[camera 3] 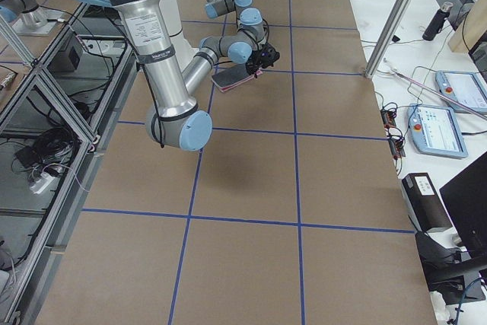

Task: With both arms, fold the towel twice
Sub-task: 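Rotate the towel with the right gripper while the left gripper moves to its far end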

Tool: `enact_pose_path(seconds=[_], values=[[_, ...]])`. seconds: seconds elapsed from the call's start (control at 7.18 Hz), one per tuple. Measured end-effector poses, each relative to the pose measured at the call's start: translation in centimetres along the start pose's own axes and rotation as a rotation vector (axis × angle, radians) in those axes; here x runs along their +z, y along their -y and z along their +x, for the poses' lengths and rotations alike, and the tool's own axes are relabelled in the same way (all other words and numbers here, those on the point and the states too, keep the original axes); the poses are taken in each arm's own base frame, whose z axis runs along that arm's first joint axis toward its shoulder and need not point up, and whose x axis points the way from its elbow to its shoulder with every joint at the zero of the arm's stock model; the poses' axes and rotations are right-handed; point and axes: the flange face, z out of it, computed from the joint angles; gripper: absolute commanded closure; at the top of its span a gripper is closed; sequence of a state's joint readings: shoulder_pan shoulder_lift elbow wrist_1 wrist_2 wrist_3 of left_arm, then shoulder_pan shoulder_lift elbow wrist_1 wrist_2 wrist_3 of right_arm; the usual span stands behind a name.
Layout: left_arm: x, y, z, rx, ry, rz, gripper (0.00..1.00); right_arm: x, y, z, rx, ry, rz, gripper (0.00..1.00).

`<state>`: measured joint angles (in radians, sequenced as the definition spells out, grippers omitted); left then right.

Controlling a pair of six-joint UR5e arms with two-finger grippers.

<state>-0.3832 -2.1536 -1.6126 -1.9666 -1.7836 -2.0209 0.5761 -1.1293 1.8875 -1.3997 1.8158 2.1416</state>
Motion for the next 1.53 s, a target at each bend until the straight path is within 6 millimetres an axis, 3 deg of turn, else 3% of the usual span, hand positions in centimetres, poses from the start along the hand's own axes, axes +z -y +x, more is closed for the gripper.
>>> enact_pose_path(seconds=[0.7, 0.98, 1.25, 1.53], values=[[-2.0, 0.1, 1.1, 0.005, -0.043, -0.005, 1.0, 0.7, 0.6, 0.2, 0.004, -0.012, 0.01, 0.0], [-2.7, 1.2, 2.1, 0.05, -0.065, 0.017, 1.0, 0.8, 1.0, 0.2, 0.007, -0.013, 0.018, 0.0], [-4.3, 4.0, 4.9, 0.115, -0.108, 0.061, 1.0, 0.7, 1.6, 0.0, 0.007, -0.011, 0.027, 0.0], [-4.0, 6.7, 9.1, 0.149, -0.147, 0.101, 1.0, 1.0, 2.0, 0.0, 0.003, -0.014, 0.035, 0.0]])
